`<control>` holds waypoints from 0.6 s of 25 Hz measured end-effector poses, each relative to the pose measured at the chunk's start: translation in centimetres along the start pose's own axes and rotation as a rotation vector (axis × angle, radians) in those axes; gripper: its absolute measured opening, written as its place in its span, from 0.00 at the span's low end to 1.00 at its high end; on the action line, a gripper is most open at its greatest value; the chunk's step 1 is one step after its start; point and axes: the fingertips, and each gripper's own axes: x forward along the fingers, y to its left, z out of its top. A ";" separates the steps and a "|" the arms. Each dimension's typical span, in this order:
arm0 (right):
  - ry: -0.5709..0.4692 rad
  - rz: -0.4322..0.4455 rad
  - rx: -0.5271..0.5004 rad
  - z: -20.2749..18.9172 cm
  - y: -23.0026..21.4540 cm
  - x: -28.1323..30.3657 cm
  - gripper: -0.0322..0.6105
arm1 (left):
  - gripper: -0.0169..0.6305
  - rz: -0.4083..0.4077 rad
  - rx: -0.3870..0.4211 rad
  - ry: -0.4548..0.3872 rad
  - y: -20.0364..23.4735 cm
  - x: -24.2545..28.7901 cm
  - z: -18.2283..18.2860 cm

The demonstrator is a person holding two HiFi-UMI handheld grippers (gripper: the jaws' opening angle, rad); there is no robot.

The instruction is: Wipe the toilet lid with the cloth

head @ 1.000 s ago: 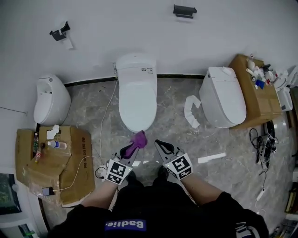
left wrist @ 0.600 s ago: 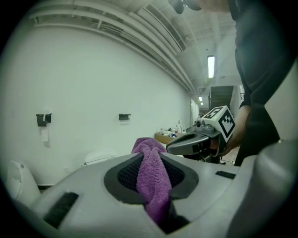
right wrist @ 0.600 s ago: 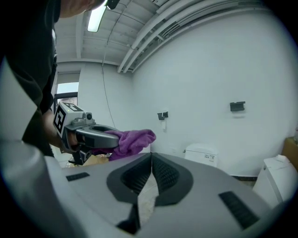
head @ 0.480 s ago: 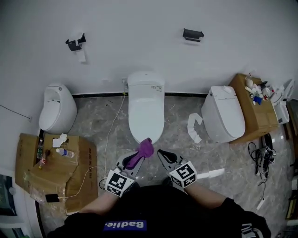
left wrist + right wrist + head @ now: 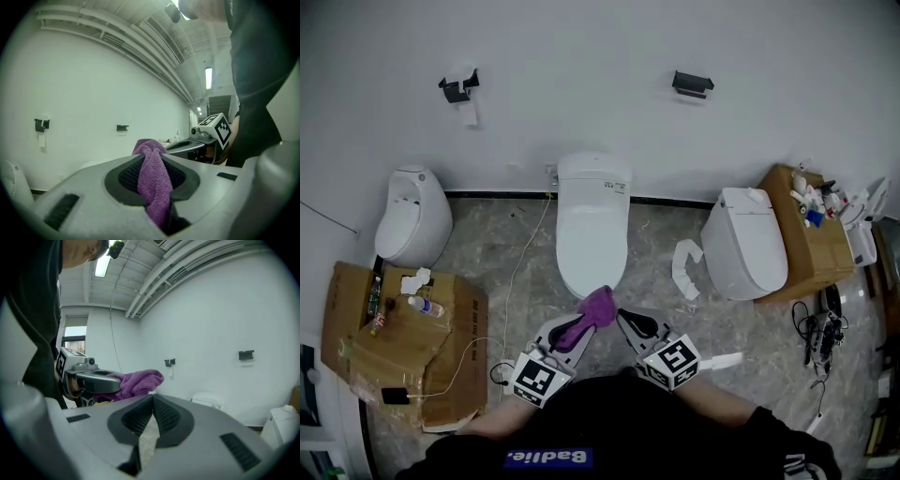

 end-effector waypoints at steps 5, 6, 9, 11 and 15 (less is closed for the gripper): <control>0.015 0.023 -0.007 -1.2 0.7 -0.2 0.09 | 0.15 0.008 -0.009 0.013 -0.8 -0.7 -0.7; 0.015 0.027 -0.009 -1.2 0.8 -0.3 0.09 | 0.15 0.013 -0.013 0.016 -0.8 -0.8 -0.9; 0.011 0.034 -0.012 -1.1 1.0 -0.4 0.09 | 0.15 0.022 -0.015 0.018 -1.0 -1.0 -1.0; 0.010 0.038 -0.016 -1.2 1.4 -0.5 0.09 | 0.15 0.023 -0.010 0.016 -1.3 -1.3 -0.9; 0.012 0.045 -0.016 -1.3 2.0 -0.5 0.09 | 0.15 0.024 -0.008 0.016 -1.5 -1.6 -0.9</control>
